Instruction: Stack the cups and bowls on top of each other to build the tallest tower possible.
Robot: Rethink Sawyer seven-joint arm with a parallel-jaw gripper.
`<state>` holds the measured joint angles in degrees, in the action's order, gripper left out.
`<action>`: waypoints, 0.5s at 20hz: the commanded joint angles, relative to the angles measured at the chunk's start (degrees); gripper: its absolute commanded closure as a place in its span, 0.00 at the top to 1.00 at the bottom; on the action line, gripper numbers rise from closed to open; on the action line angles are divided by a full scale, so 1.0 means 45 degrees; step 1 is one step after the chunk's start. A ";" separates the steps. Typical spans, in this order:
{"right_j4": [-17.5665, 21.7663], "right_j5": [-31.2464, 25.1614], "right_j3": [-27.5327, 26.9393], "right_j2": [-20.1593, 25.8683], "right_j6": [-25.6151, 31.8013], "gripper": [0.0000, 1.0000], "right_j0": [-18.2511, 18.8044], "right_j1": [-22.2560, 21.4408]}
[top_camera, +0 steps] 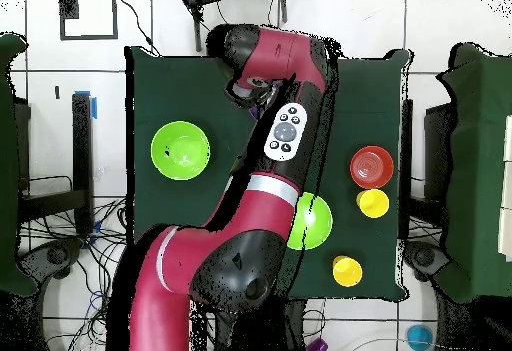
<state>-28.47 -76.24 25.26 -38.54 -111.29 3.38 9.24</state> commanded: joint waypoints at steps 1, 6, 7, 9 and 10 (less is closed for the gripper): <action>0.0913 0.0946 -0.0047 0.1363 0.1328 0.00 0.0062 0.0456; 0.1024 0.1101 0.0510 0.1538 0.1350 0.00 -0.0128 0.0107; 0.1035 0.1142 0.0544 0.1556 0.1334 0.00 -0.0147 0.0097; 0.1068 0.1279 0.0575 0.1597 0.1385 0.00 -0.0073 0.0146; 0.1080 0.1319 0.0573 0.1593 0.1374 0.00 -0.0072 0.0155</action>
<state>-28.46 -75.90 24.90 -38.15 -111.29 3.29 9.44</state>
